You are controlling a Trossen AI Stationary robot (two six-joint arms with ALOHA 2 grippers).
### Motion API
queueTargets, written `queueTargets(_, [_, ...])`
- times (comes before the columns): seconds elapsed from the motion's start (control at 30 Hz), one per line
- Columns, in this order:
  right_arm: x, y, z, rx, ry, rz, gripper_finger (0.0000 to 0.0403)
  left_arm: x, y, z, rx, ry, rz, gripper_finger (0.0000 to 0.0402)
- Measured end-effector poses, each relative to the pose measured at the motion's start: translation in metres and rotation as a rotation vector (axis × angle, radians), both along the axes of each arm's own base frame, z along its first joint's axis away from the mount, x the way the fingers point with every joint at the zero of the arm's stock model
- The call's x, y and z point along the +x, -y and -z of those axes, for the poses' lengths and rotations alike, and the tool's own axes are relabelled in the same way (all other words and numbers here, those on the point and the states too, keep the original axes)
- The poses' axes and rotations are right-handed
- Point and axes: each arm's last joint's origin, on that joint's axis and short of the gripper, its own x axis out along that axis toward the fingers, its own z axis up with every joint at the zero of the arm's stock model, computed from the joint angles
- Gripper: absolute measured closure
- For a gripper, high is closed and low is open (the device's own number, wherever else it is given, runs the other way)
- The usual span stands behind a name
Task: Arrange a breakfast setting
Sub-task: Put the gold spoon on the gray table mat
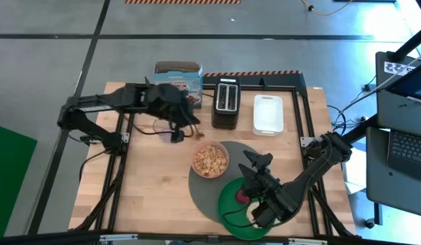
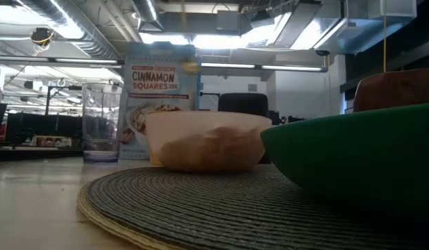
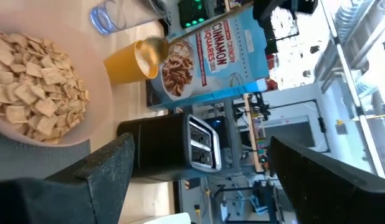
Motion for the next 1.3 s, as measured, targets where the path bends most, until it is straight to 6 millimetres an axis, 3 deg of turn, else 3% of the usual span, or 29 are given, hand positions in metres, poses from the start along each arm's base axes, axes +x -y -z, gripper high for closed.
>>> queueTargets(0.13, [-0.014,-0.008,-0.009,0.029,0.013,-0.043,0.0062,0.026,-0.010,0.016,-0.101,0.005,0.147,0.0400])
queueTargets(0.3, [-0.031,-0.021,-0.015,0.033,0.036,-0.109,0.0062,0.072,-0.026,0.051,-0.221,0.015,0.269,0.0400])
queueTargets(0.47, [-0.043,-0.032,-0.016,0.011,0.028,-0.168,0.0062,0.107,-0.055,0.086,-0.371,0.081,0.405,0.0400])
queueTargets(0.6, [-0.049,-0.039,-0.015,0.001,0.024,-0.199,0.0062,0.121,-0.080,0.105,-0.448,0.127,0.430,0.0400])
queueTargets(0.73, [-0.052,-0.038,-0.003,-0.073,0.019,-0.211,0.0062,0.124,-0.090,0.111,-0.490,0.161,0.479,0.0400])
queueTargets(0.9, [-0.050,-0.026,0.026,-0.177,0.032,-0.192,0.0062,0.125,-0.076,0.100,-0.451,0.192,0.524,0.0400])
queueTargets(1.07, [-0.039,-0.006,0.044,-0.173,-0.074,-0.113,0.0062,0.123,-0.041,0.089,-0.261,0.188,0.547,0.0400])
queueTargets(1.2, [-0.029,0.004,0.047,-0.311,-0.308,-0.139,0.0071,0.120,-0.014,0.080,-0.229,0.184,0.581,0.0400])
queueTargets(1.3, [-0.021,0.009,0.047,-0.492,-0.501,-0.201,0.0093,0.116,-0.009,0.075,-0.303,0.168,0.581,0.0400])
